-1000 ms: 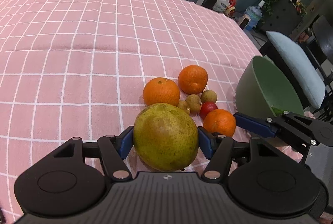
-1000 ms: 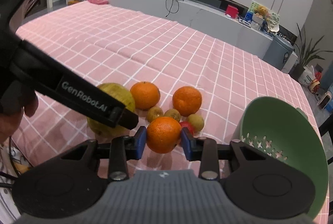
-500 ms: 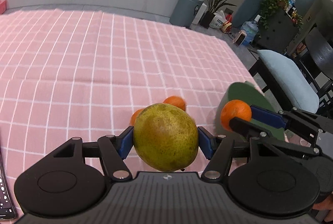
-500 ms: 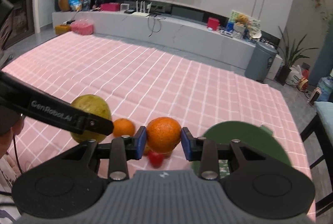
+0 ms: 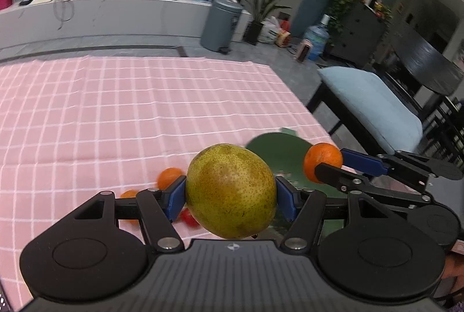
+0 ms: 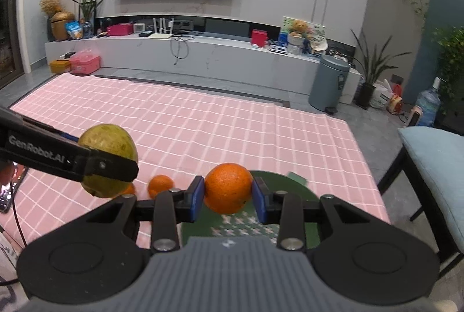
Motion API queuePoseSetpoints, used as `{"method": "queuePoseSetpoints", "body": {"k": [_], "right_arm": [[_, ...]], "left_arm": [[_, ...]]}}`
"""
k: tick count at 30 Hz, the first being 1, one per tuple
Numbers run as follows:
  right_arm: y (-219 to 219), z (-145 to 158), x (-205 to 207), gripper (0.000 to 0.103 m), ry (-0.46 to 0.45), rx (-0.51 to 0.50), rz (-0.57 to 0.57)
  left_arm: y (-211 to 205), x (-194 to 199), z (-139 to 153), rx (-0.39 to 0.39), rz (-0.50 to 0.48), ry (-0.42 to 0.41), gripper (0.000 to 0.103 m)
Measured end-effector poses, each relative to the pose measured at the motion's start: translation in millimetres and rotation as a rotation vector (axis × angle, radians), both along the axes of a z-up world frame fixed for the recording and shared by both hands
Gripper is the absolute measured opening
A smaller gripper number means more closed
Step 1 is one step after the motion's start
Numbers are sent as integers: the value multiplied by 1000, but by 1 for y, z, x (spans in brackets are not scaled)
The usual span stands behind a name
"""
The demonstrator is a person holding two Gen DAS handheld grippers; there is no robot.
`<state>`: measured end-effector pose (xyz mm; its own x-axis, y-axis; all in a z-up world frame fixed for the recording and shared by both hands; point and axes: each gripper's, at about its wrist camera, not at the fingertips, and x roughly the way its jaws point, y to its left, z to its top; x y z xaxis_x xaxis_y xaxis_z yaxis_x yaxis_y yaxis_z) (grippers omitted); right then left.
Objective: Organize fruits
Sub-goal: 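Carry the pear over the colander with the left tool while the right tool carries the orange, then release the pear into the colander with the left tool while the right tool releases the orange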
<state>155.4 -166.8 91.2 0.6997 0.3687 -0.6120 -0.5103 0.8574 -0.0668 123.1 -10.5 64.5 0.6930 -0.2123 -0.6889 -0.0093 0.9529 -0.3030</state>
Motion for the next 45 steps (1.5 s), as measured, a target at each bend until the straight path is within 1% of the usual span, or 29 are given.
{"method": "queuePoseSetpoints", "body": {"k": [6,9,15,18,21,28,36,40,45], "right_arm": [[-31,-3,13,32,29,-13,-46],[-46,-8,21,32,57,-14,-71],[-62,-27,39,32,137,-13,-87],[-59,-39,49,32,163,-28,-75],[-53,-52,58,32,177,-57,-60],[-41,-75,82,32,206,-99,-30],[-31,-96,98,32,238,-147,4],[-28,-104,101,32,244,-161,14],[-29,-107,101,33,242,-169,18]], "left_arm": [[-34,28,-2,16,-104,34,73],[-48,46,-10,17,-145,69,73],[-70,68,-31,63,-187,138,73],[-75,78,-42,95,-176,176,73],[-77,83,-47,134,-182,189,73],[-84,104,-62,193,-193,222,73],[-89,116,-80,215,-220,261,73],[-94,117,-82,241,-242,247,73],[-97,118,-84,258,-253,238,73]]}}
